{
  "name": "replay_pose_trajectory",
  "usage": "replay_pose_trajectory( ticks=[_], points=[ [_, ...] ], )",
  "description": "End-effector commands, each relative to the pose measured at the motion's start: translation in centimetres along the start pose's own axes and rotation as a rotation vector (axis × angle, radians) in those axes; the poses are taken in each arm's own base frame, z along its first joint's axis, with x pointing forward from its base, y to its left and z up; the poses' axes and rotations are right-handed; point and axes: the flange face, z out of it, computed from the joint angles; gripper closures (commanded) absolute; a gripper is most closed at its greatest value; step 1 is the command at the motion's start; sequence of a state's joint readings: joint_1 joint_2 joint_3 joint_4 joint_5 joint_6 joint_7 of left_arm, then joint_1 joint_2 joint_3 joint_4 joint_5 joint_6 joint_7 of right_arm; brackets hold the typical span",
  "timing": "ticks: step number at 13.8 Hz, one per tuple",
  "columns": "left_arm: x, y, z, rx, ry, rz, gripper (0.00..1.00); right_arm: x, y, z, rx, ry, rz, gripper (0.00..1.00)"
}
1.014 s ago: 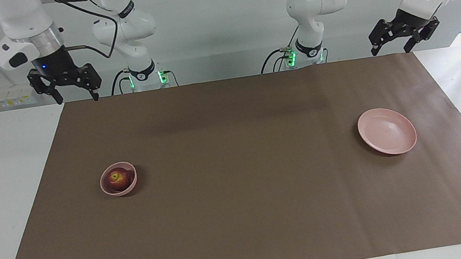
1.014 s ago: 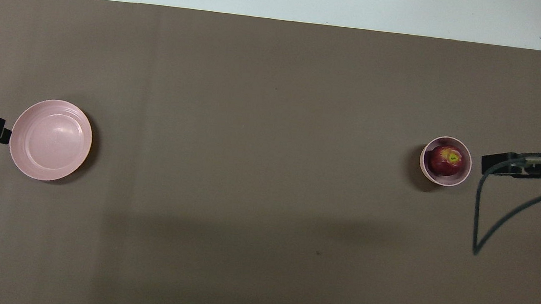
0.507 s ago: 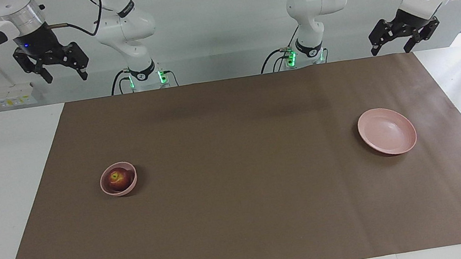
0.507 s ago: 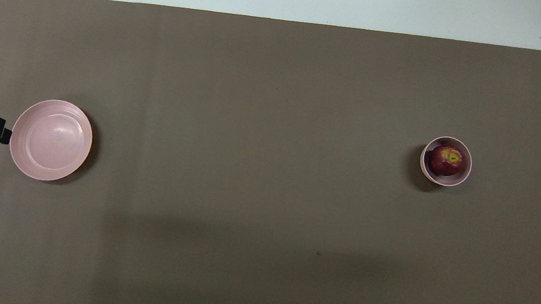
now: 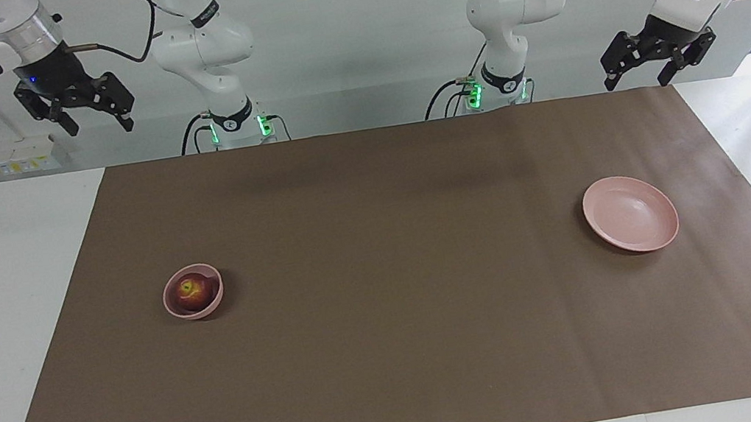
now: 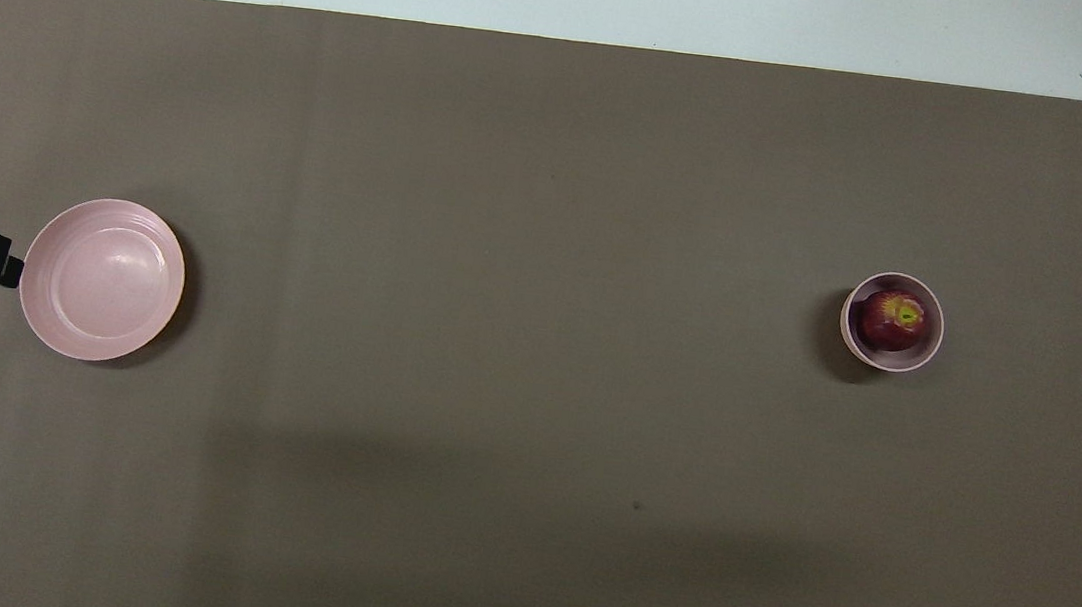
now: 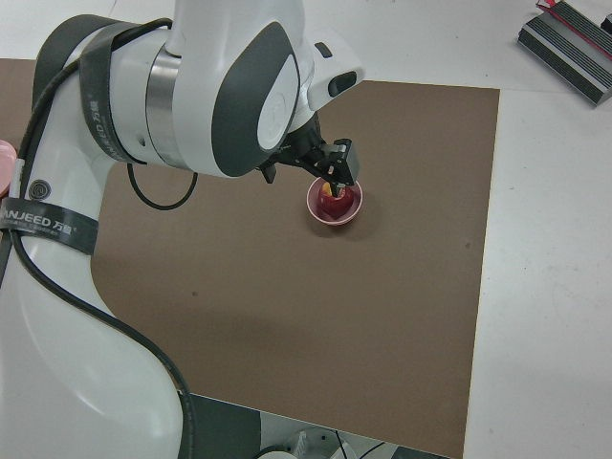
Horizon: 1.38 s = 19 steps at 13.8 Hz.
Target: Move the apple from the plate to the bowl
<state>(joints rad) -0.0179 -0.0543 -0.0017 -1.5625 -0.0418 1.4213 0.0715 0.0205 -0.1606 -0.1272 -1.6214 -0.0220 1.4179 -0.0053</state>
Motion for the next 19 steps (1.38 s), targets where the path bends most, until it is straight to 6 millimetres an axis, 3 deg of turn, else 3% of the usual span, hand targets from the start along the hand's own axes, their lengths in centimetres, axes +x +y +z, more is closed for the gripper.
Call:
replay_pose_trajectory(
  ticks=[1, 3, 6, 9, 19],
  points=[
    [-0.6, -0.2, -0.3, 0.008, -0.001, 0.005, 0.00, -0.2, -0.3, -0.1, 0.024, 0.028, -0.053, 0.00],
    [-0.6, -0.2, -0.3, 0.008, -0.001, 0.003, 0.00, 0.2, -0.7, 0.0, 0.014, 0.030, -0.100, 0.00],
    [-0.6, -0.2, -0.3, 0.008, -0.001, 0.005, 0.00, 1.8, -1.9, -1.4, -0.006, 0.074, -0.116, 0.00],
    [-0.6, -0.2, -0.3, 0.008, -0.001, 0.003, 0.00, 1.7, -3.0, -1.1, -0.006, 0.079, -0.132, 0.00],
    [-0.6, -0.2, -0.3, 0.008, -0.001, 0.005, 0.00, 1.8, -2.5, -1.1, -0.030, 0.078, -0.132, 0.00]
  ],
)
